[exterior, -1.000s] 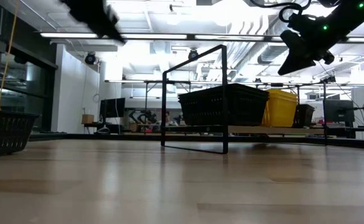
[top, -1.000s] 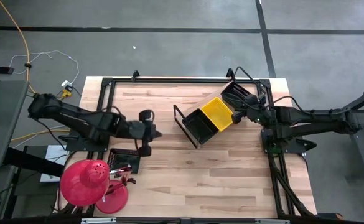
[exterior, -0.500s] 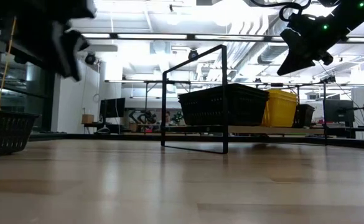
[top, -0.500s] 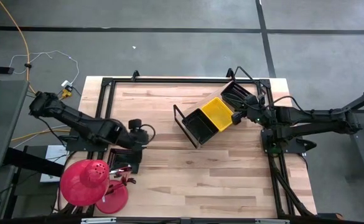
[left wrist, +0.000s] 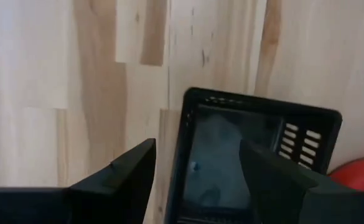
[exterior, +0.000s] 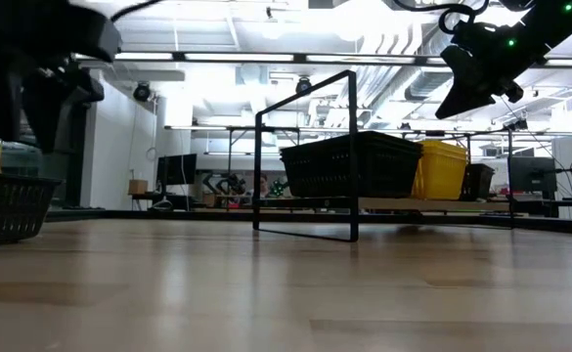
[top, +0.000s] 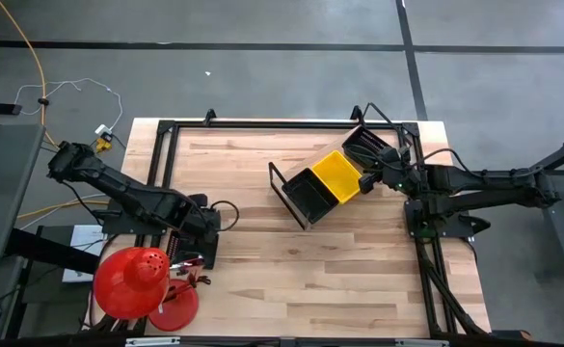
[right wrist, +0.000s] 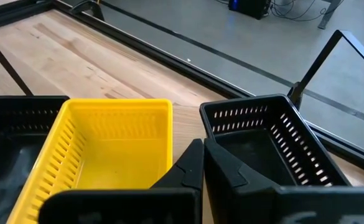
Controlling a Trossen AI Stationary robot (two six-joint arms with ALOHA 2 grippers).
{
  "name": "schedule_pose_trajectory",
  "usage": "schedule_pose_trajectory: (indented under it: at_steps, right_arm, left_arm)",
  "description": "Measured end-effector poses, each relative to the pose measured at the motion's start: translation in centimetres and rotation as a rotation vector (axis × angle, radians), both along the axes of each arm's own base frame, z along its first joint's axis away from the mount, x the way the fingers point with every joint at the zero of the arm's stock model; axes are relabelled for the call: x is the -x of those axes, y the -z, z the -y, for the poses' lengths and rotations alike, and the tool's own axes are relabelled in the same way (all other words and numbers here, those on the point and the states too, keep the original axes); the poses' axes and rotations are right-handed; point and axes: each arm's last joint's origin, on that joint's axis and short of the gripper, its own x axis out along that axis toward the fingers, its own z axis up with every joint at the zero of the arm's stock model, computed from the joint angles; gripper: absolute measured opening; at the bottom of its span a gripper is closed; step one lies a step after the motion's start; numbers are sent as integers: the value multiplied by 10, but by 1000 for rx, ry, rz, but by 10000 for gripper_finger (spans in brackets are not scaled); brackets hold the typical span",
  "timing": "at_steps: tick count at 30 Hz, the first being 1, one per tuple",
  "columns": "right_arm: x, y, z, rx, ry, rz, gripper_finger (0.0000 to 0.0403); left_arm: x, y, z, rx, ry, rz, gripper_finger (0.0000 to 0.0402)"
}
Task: Stack baskets on shelf by color
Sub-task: Stack the black bin on top of the black bin on the shelf
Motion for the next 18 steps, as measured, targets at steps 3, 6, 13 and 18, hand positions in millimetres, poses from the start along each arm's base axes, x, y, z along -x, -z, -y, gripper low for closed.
schedule_pose_trajectory:
  at_steps: [3,6,13,18]
  right_arm:
    - [0,0,0,1,-1,-4,0]
    - [0,0,0,2,-2,-8,0]
    - [0,0,0,4,-4,-11,0]
    - [0,1,0,4,-3,-13,0]
  left_arm:
    - [-5,9,2,5,21,-54,220]
    - [-11,20,3,-13,43,-117,220]
    - [-17,43,4,-96,61,-273,220]
    - [-20,55,5,-104,82,-339,218]
